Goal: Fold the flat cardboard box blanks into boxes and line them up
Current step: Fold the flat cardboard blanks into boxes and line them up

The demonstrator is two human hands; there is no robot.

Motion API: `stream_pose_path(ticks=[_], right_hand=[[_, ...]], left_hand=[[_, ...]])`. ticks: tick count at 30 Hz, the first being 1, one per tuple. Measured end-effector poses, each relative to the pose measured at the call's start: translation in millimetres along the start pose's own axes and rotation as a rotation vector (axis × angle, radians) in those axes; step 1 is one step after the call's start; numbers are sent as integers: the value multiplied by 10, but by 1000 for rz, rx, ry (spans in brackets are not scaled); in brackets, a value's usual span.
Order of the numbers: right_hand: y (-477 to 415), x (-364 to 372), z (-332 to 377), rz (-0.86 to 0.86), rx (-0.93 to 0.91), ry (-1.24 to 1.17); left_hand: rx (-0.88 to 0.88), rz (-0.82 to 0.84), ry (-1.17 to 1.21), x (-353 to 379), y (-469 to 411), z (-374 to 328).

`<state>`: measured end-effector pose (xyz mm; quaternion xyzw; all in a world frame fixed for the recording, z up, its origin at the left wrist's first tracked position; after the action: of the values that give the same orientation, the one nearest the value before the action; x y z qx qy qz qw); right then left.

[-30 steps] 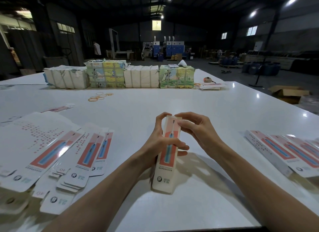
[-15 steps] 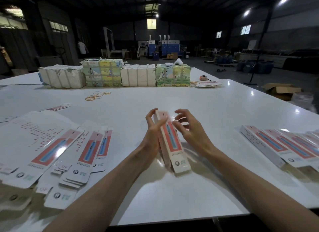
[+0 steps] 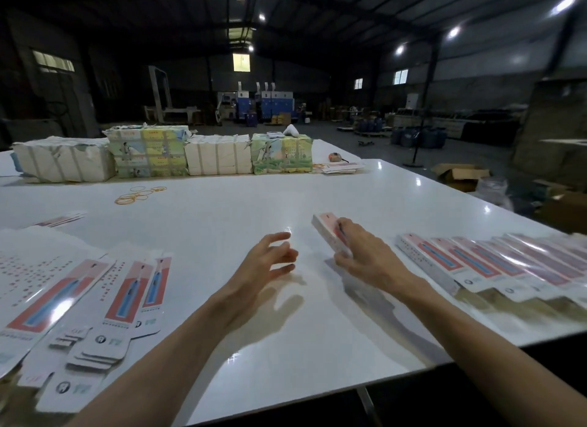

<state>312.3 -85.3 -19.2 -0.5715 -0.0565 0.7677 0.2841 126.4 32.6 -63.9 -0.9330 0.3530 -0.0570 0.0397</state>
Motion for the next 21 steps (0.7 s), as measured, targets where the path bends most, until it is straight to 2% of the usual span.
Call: stream_pose_path(ticks=[5, 14, 18, 21], right_hand=[[295, -259, -849, -2, 185, 255], [634, -609, -1324, -80, 249, 444], [587, -632, -1192, -123, 224, 482], [291, -480, -701, -147, 83, 400]], left_hand=[[63, 122, -115, 105, 65, -52], [68, 182, -247, 134, 114, -47], [87, 168, -307, 124, 98, -70], [95, 154, -324, 123, 102, -80]])
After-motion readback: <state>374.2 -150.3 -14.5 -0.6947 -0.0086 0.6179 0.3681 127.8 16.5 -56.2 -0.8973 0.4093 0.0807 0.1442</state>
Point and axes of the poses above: each hand's wrist, its own y-axis away from the middle knuckle, its own x-axis out of the palm, z = x × y, the point moved 7 cm from there along -y, towards the middle knuckle, and after that the axes turned 6 degrees about -z, right-handed, at the moved point
